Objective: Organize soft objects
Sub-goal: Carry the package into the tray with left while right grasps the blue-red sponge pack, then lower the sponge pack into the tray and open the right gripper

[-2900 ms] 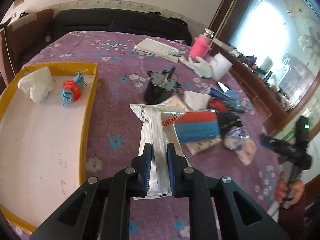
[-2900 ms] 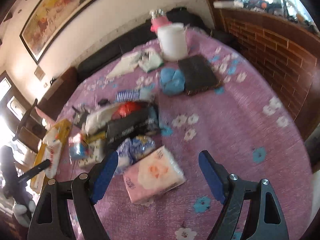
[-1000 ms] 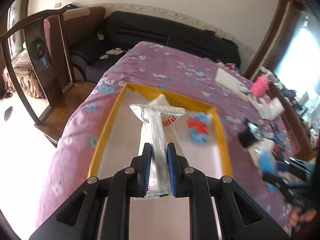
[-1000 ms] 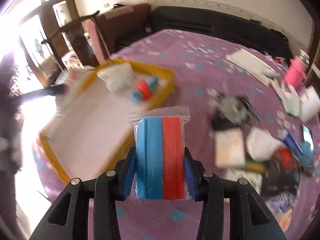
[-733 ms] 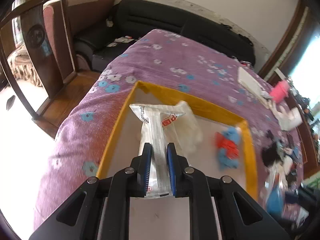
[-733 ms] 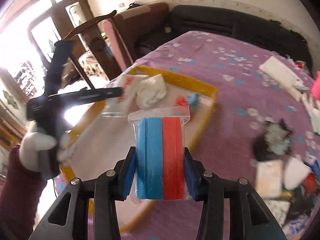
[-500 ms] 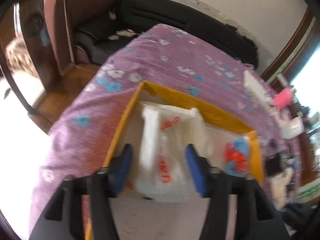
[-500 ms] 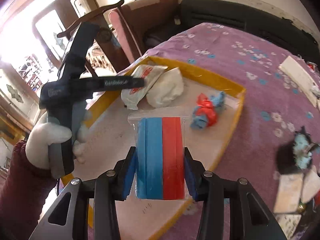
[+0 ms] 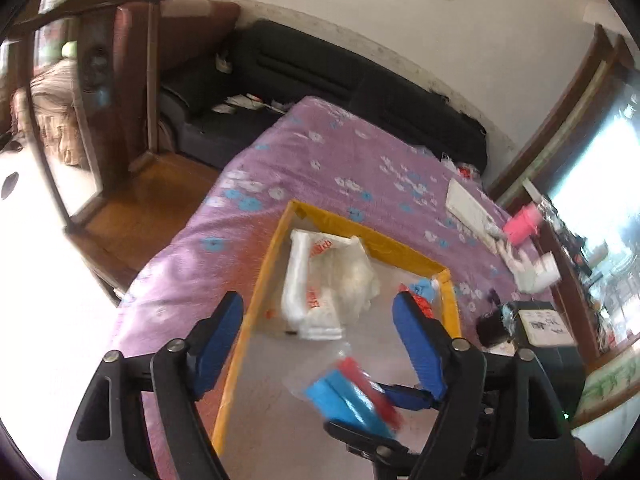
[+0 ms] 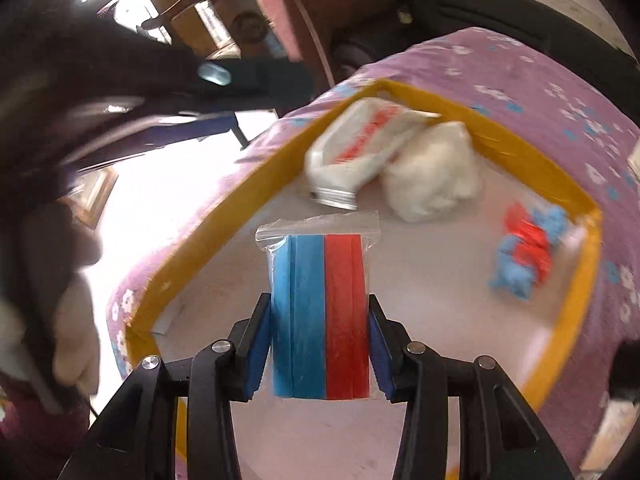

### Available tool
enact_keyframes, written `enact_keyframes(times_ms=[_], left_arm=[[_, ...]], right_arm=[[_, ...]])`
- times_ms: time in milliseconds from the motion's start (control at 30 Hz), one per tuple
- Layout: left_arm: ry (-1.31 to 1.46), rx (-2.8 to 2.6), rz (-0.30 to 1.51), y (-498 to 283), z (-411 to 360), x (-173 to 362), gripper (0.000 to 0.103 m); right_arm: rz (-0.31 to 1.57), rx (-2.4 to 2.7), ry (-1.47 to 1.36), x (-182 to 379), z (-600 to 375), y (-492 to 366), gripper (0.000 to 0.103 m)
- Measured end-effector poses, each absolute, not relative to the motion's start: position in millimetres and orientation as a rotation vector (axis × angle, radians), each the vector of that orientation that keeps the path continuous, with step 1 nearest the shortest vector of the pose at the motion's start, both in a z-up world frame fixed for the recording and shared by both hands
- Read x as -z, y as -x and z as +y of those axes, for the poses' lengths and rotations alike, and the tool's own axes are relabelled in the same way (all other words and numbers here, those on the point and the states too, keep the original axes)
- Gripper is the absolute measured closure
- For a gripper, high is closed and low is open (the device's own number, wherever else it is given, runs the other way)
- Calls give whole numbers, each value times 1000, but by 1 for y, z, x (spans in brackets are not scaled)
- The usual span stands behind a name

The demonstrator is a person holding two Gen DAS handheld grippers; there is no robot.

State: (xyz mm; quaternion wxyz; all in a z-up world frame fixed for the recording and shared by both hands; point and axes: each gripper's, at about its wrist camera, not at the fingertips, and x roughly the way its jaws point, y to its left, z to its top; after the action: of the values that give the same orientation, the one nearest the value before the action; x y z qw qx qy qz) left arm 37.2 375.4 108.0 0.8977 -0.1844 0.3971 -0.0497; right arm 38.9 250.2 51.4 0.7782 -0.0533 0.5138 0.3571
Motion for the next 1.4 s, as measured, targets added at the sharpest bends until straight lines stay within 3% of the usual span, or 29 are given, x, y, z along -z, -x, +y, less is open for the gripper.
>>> enact_keyframes(times_ms=[167,267,300,567,1100,1233,1400], left_arm=[[519,83,770,-6,413,-110,25],[538,52,737,9,421,-113,22],[544,48,732,12,422,-113,22],[534,139,728,33,381,-123,21],[328,460,894,55,176,-96,18],[326,436,905,61,158,-86,18],[355,398,936,76,153,-68,18]], right_arm=[[1127,-822,101,-48,275,-38,52],[1151,-858,60,-44,278,-32,32],[1143,-858,34,-45,274,-31,30],[1029,-729,-78,-68,177,2,26],[876,-117,-420,-58,-176,101,20],[879,-150,-556,-47,-206,108,20],[882,-249,-492,-52,-161,92,20]])
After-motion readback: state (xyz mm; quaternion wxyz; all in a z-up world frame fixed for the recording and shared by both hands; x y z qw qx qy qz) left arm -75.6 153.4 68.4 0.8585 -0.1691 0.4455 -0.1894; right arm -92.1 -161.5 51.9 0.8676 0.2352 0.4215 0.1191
